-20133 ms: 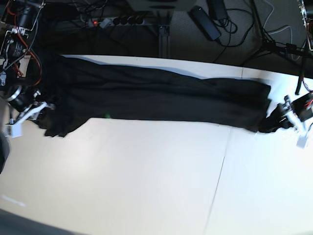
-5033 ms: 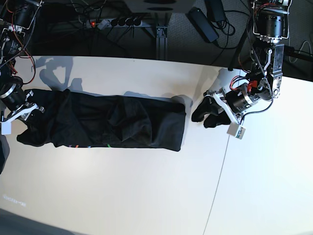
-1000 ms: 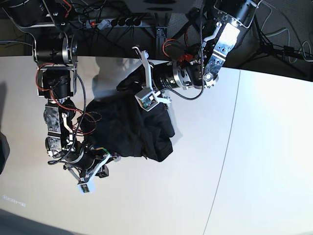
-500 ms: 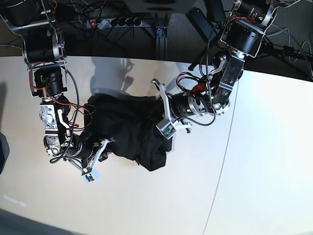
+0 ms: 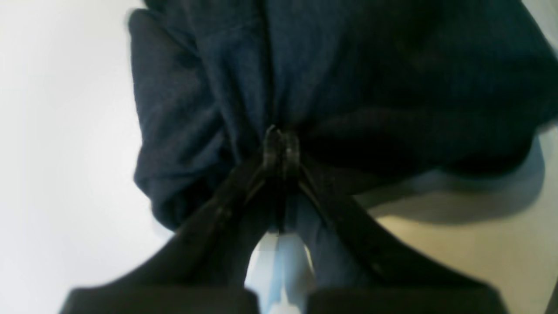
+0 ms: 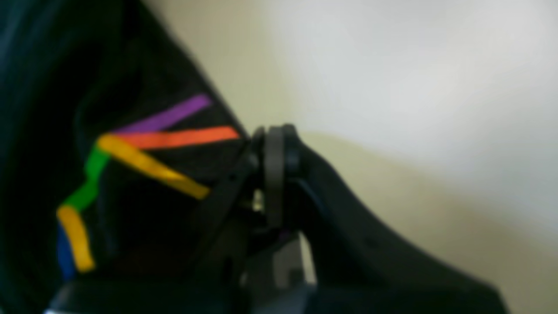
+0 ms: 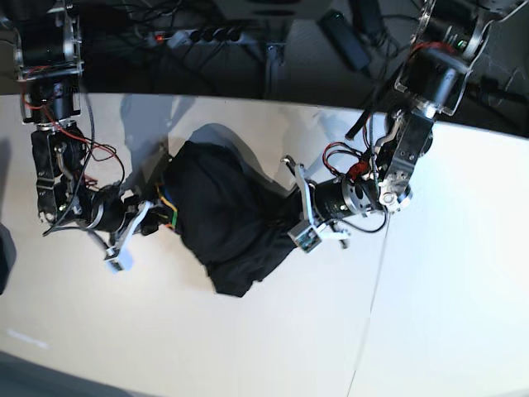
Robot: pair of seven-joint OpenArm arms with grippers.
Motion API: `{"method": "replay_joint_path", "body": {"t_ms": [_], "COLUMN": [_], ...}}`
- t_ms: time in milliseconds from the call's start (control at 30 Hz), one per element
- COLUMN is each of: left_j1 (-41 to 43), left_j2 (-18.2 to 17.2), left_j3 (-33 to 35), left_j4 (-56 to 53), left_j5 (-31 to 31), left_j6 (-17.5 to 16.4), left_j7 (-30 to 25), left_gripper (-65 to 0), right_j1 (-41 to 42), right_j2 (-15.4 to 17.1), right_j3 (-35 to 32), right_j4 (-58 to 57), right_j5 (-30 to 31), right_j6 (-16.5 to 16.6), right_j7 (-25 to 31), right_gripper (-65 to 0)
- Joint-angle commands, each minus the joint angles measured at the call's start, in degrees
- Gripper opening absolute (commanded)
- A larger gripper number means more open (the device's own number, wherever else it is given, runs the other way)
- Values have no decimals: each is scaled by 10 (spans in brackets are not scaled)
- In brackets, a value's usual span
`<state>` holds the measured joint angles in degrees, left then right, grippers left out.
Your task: Fold the T-shirt properly
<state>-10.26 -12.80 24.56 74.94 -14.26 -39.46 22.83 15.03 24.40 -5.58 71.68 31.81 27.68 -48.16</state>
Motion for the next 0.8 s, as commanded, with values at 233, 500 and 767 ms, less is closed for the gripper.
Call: {"method": "replay_joint_path", "body": {"t_ms": [233, 500, 767], "left_j1": [-37, -42, -42], "left_j2": [0, 5, 3], "left_j3": [-3, -3, -39], "left_j4": [9, 9, 13], "left_j5": [-9, -9, -32], "left_j6": [-5, -5, -5], "left_j7": [-17, -42, -24], "left_gripper": [-650, -650, -650], "right_j1": [-147, -222, -224], "right_j2": [0, -48, -63], "right_j3": [72, 96, 139], "right_j4": [167, 238, 240], "right_j5": [17, 31, 31], "right_j6": [36, 36, 36], "right_j7": [-10, -9, -10], "right_gripper": [-650, -650, -650]}}
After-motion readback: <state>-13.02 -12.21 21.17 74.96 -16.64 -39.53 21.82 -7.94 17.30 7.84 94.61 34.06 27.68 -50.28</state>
